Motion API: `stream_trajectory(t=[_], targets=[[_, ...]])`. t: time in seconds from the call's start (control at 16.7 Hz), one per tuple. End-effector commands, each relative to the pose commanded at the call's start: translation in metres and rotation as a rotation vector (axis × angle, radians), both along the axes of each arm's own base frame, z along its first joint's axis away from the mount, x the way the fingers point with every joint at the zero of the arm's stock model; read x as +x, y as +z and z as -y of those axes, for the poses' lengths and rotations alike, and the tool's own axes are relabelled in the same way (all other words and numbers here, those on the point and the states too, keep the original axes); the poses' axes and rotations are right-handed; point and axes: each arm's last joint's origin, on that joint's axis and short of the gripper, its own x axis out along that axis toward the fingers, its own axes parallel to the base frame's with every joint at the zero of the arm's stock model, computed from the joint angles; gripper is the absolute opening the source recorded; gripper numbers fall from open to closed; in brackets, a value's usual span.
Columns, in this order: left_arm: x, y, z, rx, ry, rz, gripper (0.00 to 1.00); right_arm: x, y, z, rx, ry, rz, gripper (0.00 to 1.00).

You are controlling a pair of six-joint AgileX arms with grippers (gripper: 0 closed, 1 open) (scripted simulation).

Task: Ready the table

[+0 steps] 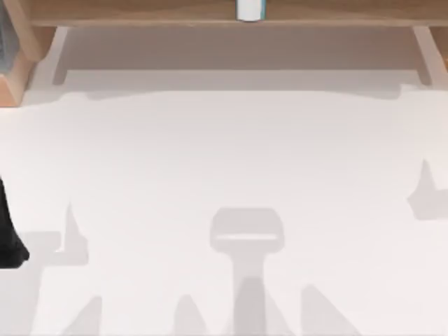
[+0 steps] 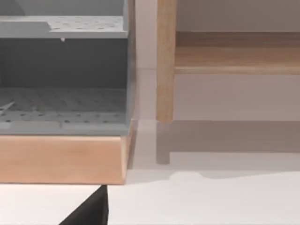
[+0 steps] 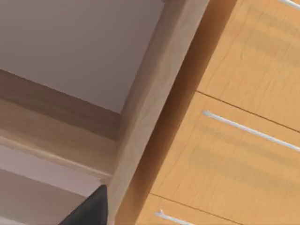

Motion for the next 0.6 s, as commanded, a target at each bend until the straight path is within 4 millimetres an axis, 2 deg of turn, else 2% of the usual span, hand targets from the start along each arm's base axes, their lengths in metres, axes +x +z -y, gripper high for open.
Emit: stream_trajectory(t=[0.18, 0.36, 0.48, 0.6], targets=[[0.000, 0.000, 0.000, 0.000, 0.000, 0.000, 1.00, -0.024, -0.040, -0.007, 0.195, 0.022, -0.032, 1.00], [0.000, 0.000, 0.000, 0.000, 0.000, 0.000, 1.00, -0.032, -0.073, -0.010, 0.334, 0.032, -0.079, 1.00], [0.000, 0.000, 0.000, 0.000, 0.000, 0.000, 1.00, -0.033, -0.086, -0.011, 0.383, 0.032, -0.102, 1.00], [0.000, 0.000, 0.000, 0.000, 0.000, 0.000, 1.00, -0.033, -0.088, -0.011, 0.392, 0.032, -0.106, 1.00]])
